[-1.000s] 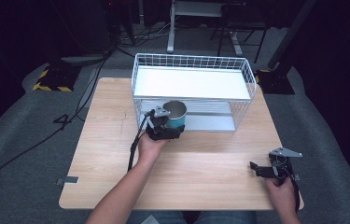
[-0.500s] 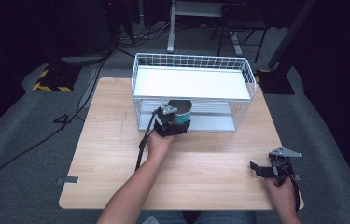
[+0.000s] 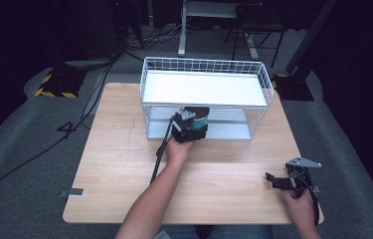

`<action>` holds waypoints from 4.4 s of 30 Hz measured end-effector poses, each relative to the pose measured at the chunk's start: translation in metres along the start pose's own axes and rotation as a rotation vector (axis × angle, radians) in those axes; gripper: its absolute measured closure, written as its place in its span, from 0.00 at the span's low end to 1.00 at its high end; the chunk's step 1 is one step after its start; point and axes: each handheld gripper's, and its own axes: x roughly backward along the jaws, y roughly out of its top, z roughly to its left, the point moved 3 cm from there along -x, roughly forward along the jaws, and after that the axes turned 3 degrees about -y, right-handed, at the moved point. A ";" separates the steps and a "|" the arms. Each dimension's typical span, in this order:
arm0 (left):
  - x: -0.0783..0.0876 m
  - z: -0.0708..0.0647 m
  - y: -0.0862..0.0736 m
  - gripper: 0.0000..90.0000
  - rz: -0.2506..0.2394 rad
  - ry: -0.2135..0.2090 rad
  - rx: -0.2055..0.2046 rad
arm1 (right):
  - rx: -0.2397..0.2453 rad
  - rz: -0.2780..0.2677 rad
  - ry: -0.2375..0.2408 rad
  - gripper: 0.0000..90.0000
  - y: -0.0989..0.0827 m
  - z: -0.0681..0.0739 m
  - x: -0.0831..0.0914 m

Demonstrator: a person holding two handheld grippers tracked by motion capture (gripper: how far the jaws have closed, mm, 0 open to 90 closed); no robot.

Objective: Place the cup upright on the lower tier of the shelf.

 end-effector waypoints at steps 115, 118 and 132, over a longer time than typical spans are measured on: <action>0.208 0.010 -0.064 0.13 -0.056 -0.021 -0.084 | 0.002 0.002 0.003 0.07 0.000 0.000 0.000; 0.219 0.014 -0.074 0.14 -0.054 -0.026 -0.069 | 0.002 0.002 0.004 0.07 0.000 0.000 0.000; 0.232 0.040 -0.116 0.14 0.029 0.029 -0.054 | 0.002 0.002 0.003 0.07 0.000 0.000 0.000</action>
